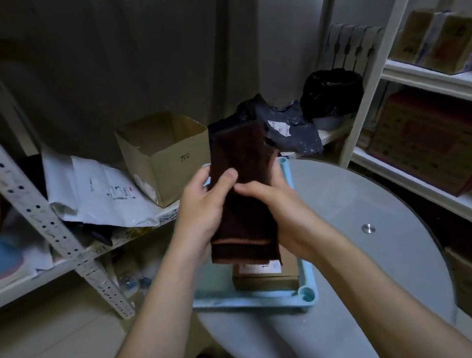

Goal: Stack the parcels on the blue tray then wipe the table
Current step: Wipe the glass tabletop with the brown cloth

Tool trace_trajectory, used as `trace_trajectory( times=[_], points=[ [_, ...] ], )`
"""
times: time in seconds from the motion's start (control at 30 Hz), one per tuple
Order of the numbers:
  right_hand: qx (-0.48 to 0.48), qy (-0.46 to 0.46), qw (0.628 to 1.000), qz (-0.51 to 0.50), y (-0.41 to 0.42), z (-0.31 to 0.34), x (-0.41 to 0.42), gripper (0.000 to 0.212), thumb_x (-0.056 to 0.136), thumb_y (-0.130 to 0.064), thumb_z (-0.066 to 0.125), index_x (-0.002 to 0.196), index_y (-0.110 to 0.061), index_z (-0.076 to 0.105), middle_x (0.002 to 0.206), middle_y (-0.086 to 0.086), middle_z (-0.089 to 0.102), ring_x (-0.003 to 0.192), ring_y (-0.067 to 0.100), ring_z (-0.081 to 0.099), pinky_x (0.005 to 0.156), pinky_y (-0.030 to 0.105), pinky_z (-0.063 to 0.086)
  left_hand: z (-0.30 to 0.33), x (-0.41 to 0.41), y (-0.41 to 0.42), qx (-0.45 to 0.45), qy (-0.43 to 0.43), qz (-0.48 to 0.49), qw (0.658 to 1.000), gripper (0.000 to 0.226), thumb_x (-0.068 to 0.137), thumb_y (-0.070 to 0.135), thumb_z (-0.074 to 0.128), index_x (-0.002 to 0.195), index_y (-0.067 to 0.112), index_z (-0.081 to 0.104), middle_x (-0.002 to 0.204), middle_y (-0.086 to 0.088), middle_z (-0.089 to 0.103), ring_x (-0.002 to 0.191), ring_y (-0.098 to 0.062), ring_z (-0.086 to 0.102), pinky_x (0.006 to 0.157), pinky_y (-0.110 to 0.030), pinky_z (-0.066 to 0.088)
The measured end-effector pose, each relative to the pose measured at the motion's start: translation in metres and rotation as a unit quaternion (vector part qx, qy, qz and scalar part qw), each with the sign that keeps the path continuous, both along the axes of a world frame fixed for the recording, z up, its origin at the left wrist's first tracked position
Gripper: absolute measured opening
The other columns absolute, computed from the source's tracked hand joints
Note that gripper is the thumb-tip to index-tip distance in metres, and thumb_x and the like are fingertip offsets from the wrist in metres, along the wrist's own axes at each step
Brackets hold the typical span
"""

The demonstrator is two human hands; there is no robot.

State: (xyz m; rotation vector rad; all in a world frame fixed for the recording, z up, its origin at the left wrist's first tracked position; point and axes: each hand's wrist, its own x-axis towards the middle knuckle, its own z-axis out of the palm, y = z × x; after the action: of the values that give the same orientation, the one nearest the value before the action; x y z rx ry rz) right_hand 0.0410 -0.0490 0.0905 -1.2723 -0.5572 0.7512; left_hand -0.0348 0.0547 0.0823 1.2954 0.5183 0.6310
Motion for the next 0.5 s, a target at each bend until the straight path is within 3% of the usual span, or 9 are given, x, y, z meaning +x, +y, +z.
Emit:
trace_trajectory(
  times=[0.07, 0.17, 0.27, 0.37, 0.43, 0.5],
  points=[
    [-0.028, -0.059, 0.998, -0.011, 0.022, 0.003, -0.014, 0.053, 0.087, -0.007, 0.065, 0.129, -0.033, 0.047, 0.118, 0.002, 0.068, 0.103, 0.016, 0.069, 0.094, 0.04, 0.056, -0.005, -0.01, 0.024, -0.018, -0.025, 0.056, 0.998, 0.009, 0.092, 0.02, 0.066, 0.099, 0.015, 0.069, 0.086, -0.004, 0.077, 0.079, -0.017, 0.073, 0.064, -0.029, 0.057],
    [-0.096, -0.11, 0.989, -0.031, 0.043, -0.018, -0.033, 0.072, 0.087, -0.005, 0.064, 0.143, -0.037, 0.032, 0.117, -0.016, 0.06, 0.099, 0.006, 0.066, 0.092, 0.032, 0.054, -0.031, -0.023, 0.058, -0.055, -0.006, 0.11, 0.992, 0.011, 0.091, 0.018, 0.067, 0.1, 0.012, 0.069, 0.09, -0.008, 0.077, 0.079, -0.02, 0.073, 0.065, -0.03, 0.058],
    [-0.187, -0.208, 0.96, -0.028, 0.049, -0.054, -0.051, 0.076, 0.08, -0.001, 0.061, 0.146, -0.029, 0.037, 0.136, -0.001, 0.056, 0.122, 0.017, 0.057, 0.108, 0.036, 0.043, -0.064, -0.026, 0.077, -0.057, 0.071, 0.109, 0.99, 0.016, 0.091, 0.014, 0.067, 0.104, 0.007, 0.068, 0.091, -0.013, 0.076, 0.071, -0.018, 0.072, 0.06, -0.028, 0.058],
    [-0.268, -0.299, 0.915, -0.028, 0.05, -0.08, -0.064, 0.061, 0.081, 0.004, 0.057, 0.138, -0.017, 0.051, 0.141, 0.009, 0.048, 0.13, 0.022, 0.047, 0.109, 0.019, 0.028, -0.097, -0.019, 0.081, -0.031, 0.146, 0.08, 0.986, 0.013, 0.091, 0.011, 0.066, 0.102, 0.007, 0.069, 0.089, -0.012, 0.075, 0.077, -0.025, 0.071, 0.066, -0.033, 0.058],
    [-0.312, -0.335, 0.889, -0.029, 0.049, -0.094, -0.069, 0.054, 0.083, 0.003, 0.054, 0.135, -0.012, 0.054, 0.144, 0.011, 0.042, 0.133, 0.027, 0.043, 0.108, 0.02, 0.026, -0.115, -0.011, 0.078, 0.003, 0.185, 0.07, 0.98, 0.009, 0.089, 0.012, 0.066, 0.097, 0.012, 0.07, 0.092, -0.012, 0.076, 0.084, -0.03, 0.072, 0.074, -0.038, 0.056],
    [-0.355, -0.38, 0.854, -0.01, 0.048, -0.104, -0.07, 0.05, 0.085, -0.001, 0.051, 0.134, -0.008, 0.053, 0.146, 0.013, 0.041, 0.132, 0.031, 0.043, 0.108, 0.029, 0.032, -0.129, -0.002, 0.075, 0.088, 0.256, 0.073, 0.96, 0.008, 0.087, 0.017, 0.067, 0.095, 0.015, 0.069, 0.096, -0.01, 0.075, 0.091, -0.029, 0.07, 0.075, -0.034, 0.052]
  ],
)
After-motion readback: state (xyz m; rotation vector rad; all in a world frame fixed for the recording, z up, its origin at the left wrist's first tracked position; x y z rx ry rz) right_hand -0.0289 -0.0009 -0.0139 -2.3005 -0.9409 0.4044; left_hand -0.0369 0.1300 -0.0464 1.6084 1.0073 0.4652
